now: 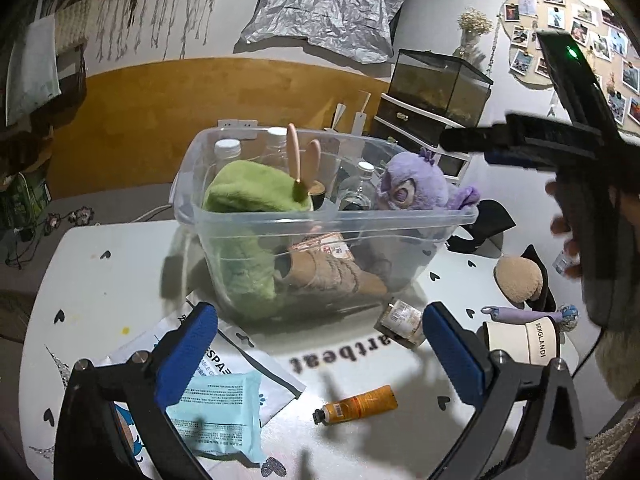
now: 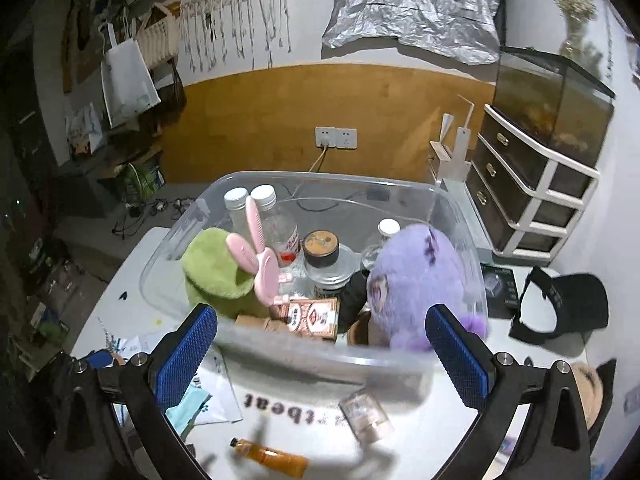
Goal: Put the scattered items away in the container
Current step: 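Withdraw the right tool from the bin back over the table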
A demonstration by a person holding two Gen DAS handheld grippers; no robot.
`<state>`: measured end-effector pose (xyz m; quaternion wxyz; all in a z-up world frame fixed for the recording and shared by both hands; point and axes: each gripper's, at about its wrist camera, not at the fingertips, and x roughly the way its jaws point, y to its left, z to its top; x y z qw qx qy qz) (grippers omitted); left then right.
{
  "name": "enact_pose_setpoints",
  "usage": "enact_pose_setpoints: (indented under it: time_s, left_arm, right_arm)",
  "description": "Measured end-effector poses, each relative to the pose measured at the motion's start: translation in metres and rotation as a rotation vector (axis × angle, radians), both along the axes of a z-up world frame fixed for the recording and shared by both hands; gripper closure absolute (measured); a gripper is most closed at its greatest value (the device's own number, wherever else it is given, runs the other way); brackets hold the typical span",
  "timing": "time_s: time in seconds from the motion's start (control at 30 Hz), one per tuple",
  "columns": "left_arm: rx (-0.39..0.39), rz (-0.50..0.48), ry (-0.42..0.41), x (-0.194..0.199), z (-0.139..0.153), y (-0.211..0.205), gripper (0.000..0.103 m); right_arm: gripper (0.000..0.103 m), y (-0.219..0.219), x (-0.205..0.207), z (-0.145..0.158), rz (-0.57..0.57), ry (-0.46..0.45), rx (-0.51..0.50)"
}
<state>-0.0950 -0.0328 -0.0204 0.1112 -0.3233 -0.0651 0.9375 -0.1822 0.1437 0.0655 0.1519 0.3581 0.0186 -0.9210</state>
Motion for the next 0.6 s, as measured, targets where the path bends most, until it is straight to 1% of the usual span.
enact_pose_setpoints:
  time_s: [0.07,0.17,0.27,0.43,0.6]
  left_arm:
    - [-0.007,-0.002,0.006,0.004,0.004,0.004,0.0]
    - [-0.016,0.001,0.015,0.01,0.01,0.009,0.0]
    - [-0.026,-0.001,0.02,0.016,0.016,0.013,0.0]
    - [-0.038,0.01,0.029,0.026,0.022,0.021,0.0]
    - [-0.041,0.021,0.041,0.036,0.029,0.027,0.0]
  right_arm:
    - [0.0,0.002,0.013,-0.001,-0.014,0.026,-0.013]
    - [0.0,0.007,0.024,-0.008,-0.02,0.008,-0.013]
    - [0.0,0.016,0.037,-0.01,-0.04,0.032,-0.034]
    - [0.0,0.03,0.064,-0.005,-0.062,0.06,-0.065]
    - [0.0,0.04,0.089,0.001,-0.077,0.117,-0.062]
